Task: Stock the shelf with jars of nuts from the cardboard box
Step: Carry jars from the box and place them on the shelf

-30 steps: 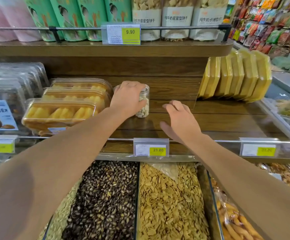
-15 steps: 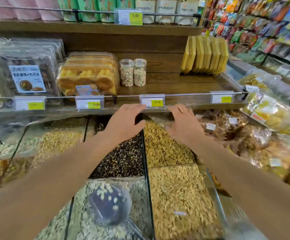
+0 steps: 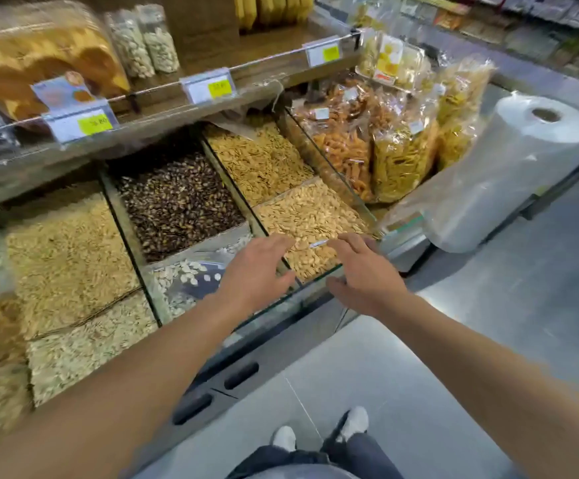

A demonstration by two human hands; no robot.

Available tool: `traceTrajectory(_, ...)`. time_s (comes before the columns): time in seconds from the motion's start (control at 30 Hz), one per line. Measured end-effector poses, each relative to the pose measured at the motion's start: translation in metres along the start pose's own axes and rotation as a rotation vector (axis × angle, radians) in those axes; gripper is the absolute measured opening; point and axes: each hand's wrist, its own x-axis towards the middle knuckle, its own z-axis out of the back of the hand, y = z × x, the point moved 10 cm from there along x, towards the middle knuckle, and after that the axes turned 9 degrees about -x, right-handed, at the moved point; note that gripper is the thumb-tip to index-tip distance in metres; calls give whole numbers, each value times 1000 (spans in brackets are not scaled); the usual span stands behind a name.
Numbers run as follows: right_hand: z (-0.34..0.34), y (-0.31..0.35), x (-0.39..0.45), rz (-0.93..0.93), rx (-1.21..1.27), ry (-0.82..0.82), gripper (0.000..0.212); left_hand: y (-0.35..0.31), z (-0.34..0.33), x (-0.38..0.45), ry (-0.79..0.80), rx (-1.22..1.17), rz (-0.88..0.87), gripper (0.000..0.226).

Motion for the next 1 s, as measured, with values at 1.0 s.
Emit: traceTrajectory(1.0,-118,-381,-705,-1134,88,-71,58,-604,-412,-221,589,94,-899,63)
